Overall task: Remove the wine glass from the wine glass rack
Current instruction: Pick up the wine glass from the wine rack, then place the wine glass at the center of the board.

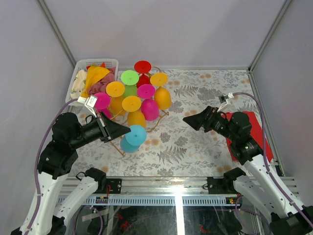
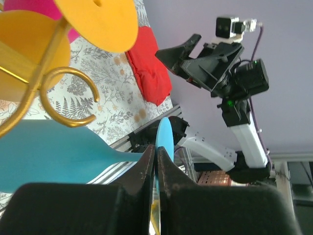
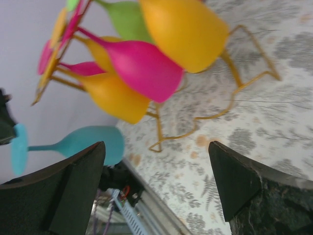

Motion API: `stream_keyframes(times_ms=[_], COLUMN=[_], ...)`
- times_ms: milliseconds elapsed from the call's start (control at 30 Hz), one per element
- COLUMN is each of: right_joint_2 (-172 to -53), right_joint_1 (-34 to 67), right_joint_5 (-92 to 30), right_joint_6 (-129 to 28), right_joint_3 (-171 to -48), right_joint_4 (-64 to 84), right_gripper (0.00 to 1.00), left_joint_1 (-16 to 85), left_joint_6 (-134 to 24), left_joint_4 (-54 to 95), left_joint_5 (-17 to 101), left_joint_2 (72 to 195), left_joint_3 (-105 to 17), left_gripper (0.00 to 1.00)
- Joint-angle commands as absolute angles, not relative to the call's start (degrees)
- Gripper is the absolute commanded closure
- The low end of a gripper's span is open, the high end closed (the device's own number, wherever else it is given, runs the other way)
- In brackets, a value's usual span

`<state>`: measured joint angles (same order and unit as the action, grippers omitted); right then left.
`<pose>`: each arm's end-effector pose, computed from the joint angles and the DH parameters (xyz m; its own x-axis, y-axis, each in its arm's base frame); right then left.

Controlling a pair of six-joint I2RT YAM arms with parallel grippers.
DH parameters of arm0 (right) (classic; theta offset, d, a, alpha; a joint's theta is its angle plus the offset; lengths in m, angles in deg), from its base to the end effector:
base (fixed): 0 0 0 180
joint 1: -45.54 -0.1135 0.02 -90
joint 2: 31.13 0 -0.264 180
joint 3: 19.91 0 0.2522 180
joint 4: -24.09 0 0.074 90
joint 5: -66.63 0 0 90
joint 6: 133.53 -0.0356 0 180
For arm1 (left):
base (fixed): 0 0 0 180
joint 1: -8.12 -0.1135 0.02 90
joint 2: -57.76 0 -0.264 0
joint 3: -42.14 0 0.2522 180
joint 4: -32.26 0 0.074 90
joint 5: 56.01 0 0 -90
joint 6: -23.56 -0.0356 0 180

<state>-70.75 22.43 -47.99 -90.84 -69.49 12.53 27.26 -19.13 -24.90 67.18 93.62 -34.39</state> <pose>0.1518 0.0809 0.3225 -0.5612 0.4870 -0.6692 -0.4828 0.4642 0.7426 0.0851 -0.0502 0.4031 -0.7480 -0.3915 -0.5359 0.3252 0.4878 -0.8102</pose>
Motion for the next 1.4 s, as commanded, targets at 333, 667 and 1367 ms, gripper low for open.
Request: stream_keyframes(times_ms=[333, 667, 1367], right_joint_2=[-76.9, -77.4, -78.5], right_joint_1=[19.8, 16.2, 10.8], right_joint_5=[-68.9, -69.6, -65.6], right_joint_6=[-102.6, -104.1, -100.1], right_joint_3=[-69.0, -69.6, -73.0], right_joint_4=[37.4, 41.7, 36.5], right_gripper=[0.15, 0.15, 0.15], left_joint_1=[27.1, 27.1, 37.6], left_joint_6=[-26.9, -27.3, -27.4], left_joint_4=[-22.2, -21.6, -17.9], left_joint_5=[78.5, 78.6, 68.7], left_joint_2=[94.7, 96.4, 104.9], left_joint_3=[-34.5, -38.2, -42.8], left_gripper=[1.00, 1.00, 1.00])
